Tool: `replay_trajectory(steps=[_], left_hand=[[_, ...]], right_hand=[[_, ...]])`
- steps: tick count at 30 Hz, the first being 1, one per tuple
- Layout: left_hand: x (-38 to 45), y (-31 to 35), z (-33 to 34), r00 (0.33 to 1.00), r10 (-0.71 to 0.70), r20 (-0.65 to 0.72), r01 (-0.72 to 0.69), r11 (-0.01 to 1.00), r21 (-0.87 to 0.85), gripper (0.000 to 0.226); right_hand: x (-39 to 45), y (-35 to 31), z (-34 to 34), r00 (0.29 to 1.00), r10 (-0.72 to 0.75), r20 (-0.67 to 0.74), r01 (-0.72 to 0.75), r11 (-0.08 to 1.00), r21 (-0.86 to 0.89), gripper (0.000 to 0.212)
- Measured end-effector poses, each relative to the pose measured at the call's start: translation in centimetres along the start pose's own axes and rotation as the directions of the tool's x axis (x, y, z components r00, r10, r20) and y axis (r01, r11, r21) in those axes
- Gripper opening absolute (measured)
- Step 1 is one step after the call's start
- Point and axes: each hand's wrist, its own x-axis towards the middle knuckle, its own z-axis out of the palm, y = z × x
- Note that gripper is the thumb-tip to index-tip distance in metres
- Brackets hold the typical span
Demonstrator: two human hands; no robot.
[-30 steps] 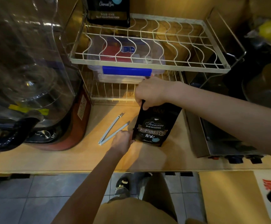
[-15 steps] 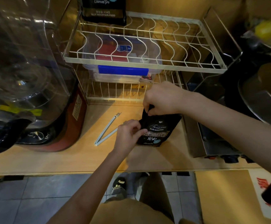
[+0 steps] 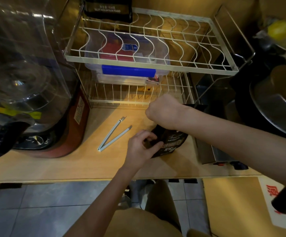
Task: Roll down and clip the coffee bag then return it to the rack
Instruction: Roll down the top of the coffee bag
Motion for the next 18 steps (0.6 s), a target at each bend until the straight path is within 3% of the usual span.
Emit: replay_trajectory(steps=[2,5,8,10,13,18], left_hand=[[0.0,-0.8,-0.8,0.994,-0.103,0.033,0.104,0.994,-0.041,0.06],[0.3,-1.5,-0.6,0.961,-0.203,0.187,0.192,0.979,0.076,0.104],[0.7,-1.6,0.5,0.953,-0.196,0.23,0.187,0.98,0.06,0.097],[0.9,-1.7,0.6,0.969,-0.186,0.163,0.184,0.983,0.029,0.082],[1.2,-1.9,-0.1,0.98,-0.17,0.107,0.167,0.985,0.042,0.078],[1.4,-1.4,-0.5,0.987,-0.14,0.081,0.13,0.984,0.125,0.078]], right_hand=[[-0.5,0.4,0.2,0.999,0.023,-0.028,-0.021,0.998,0.059,0.013],[-0.9,0.6,0.4,0.998,0.056,-0.041,-0.05,0.991,0.123,0.013],[-1.0,0.7,0.6,0.993,0.095,-0.072,-0.08,0.978,0.192,0.011],[-1.1,1.0,1.0,0.982,0.151,-0.114,-0.122,0.966,0.226,0.007],[-1.3,1.1,1.5,0.962,0.225,-0.157,-0.181,0.951,0.251,0.007],[-0.8,-0.2,0.7,0.969,0.238,-0.068,-0.228,0.965,0.131,0.015]])
